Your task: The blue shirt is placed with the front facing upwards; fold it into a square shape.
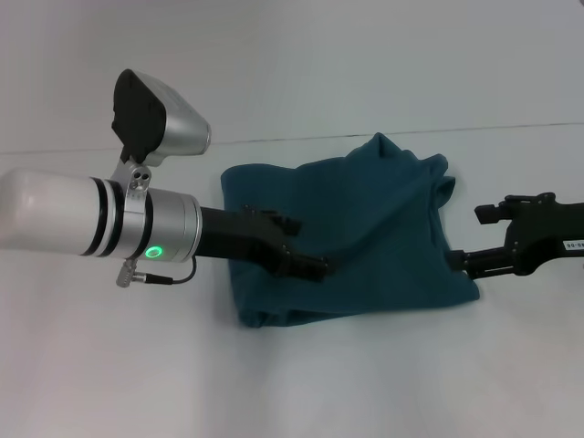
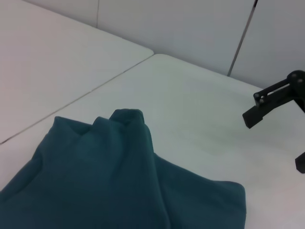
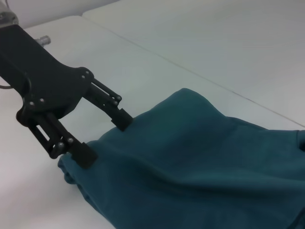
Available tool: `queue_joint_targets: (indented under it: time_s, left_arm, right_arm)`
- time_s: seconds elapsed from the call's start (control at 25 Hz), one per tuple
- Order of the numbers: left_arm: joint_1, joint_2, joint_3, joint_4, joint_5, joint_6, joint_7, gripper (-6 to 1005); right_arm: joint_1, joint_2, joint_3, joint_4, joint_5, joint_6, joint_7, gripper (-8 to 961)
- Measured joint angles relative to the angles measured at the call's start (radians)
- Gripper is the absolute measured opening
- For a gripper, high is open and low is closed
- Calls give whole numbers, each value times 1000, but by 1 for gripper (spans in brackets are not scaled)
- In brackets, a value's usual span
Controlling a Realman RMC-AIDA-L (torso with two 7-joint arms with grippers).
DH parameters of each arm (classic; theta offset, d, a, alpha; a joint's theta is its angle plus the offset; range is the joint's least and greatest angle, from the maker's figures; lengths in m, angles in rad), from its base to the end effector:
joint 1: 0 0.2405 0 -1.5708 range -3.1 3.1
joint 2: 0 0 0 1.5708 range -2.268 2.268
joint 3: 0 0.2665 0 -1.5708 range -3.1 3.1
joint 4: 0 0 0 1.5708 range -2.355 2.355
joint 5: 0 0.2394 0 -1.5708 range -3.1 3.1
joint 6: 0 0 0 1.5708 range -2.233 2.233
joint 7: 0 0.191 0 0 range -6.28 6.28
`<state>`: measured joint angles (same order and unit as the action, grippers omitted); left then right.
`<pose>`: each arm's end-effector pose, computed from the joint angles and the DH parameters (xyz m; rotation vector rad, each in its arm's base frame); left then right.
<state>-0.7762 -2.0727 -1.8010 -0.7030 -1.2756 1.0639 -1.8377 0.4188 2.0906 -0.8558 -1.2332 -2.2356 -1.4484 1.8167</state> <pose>-0.1587 0.4493 -0.1255 -2.8109 -0.6157 -0.3074 0.2749 0.4023 0.0313 -2.5483 0.6594 0.1541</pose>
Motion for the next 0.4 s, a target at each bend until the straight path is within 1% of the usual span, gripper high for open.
queue_joint_targets:
  time_s: [0.4]
  left_arm:
    - [0, -10, 0, -1, 9, -13, 5, 883]
  right_arm:
    - [-3, 2, -6, 0, 0, 12, 1, 946]
